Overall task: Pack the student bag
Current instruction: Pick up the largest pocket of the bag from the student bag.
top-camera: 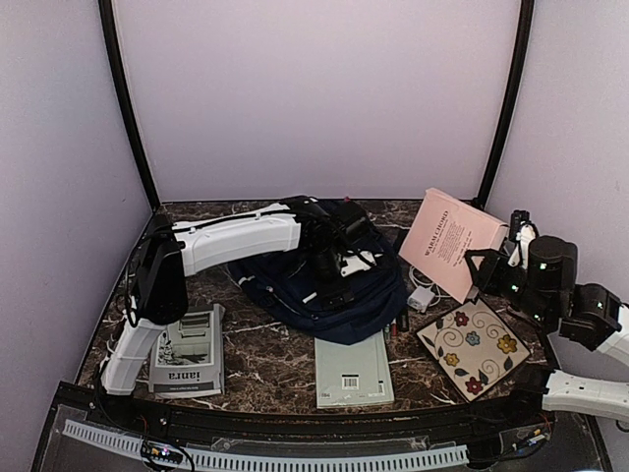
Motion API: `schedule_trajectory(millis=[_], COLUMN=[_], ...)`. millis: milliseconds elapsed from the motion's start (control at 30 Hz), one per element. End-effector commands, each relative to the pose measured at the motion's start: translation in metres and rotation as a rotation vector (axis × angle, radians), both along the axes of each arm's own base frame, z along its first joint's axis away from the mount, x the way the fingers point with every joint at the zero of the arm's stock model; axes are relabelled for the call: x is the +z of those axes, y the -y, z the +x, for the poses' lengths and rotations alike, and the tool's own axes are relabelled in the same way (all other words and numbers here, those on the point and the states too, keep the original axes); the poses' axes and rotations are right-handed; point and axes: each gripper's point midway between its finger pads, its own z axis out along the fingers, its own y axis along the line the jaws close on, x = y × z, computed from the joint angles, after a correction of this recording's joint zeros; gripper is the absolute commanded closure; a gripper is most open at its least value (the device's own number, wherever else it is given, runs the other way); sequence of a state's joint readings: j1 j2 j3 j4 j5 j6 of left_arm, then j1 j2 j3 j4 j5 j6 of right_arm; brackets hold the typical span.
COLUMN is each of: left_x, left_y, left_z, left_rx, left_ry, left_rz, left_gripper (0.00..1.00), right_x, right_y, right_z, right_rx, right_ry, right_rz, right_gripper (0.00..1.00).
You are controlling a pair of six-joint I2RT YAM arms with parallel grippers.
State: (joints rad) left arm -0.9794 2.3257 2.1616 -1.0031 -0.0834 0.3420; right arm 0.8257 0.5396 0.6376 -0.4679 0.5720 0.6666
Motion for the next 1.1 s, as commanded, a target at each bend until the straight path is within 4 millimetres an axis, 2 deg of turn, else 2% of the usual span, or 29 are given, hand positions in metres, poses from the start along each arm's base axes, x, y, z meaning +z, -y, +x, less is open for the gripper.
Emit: schedule_trajectory(millis=[0,100,133,233,333,467,533,633,733,833,967,1067], left_x=[-0.001,-0.010,-0.012,0.001,0.044,0.134,0.176,0.224,0.246,0.263,0.275,0.284], left_y=[-0.033,-0.051,-0.053,-0.048,-0.027,-0.007,-0.009,-0.026,-0.039,-0.039,-0.028,-0.017], left_z=[0.015,0.024,0.025,0.028,0.034,0.044,0.050,0.059,0.065,0.065,0.059,0.051], left_rx=[0.032,0.047,0.051,0.087,0.130,0.191,0.217,0.269,0.303,0.308,0.292,0.271], left_ry=[0.087,0.144,0.144,0.156,0.191,0.309,0.376,0.476,0.526,0.541,0.508,0.456], left_rz=[0.161,0.248,0.252,0.195,0.010,-0.278,-0.385,-0.474,-0.520,-0.586,-0.671,-0.754], left_gripper=[0.23,0.41,0.51,0.98,1.00,1.00,1.00,1.00,1.00,1.00,1.00,1.00], right_x=[0.030,0.031,0.031,0.031,0.033,0.038,0.042,0.046,0.047,0.035,-0.004,-0.019], right_y=[-0.002,0.000,0.001,0.002,0.003,-0.004,-0.009,-0.016,-0.028,-0.045,-0.073,-0.084], right_z=[0.001,-0.001,-0.002,-0.004,-0.005,-0.007,-0.009,-0.011,-0.013,-0.013,-0.007,0.006], right_rx=[0.011,0.006,0.005,0.003,0.002,0.036,0.062,0.088,0.134,0.178,0.217,0.185], right_ry=[0.078,0.079,0.079,0.077,0.074,0.067,0.059,0.045,0.030,-0.023,-0.120,-0.120], right_rz=[0.081,0.100,0.104,0.112,0.124,0.163,0.193,0.252,0.330,0.415,0.533,0.676], right_gripper=[1.00,1.00,1.00,1.00,1.00,1.00,1.00,1.00,1.00,1.00,1.00,1.00])
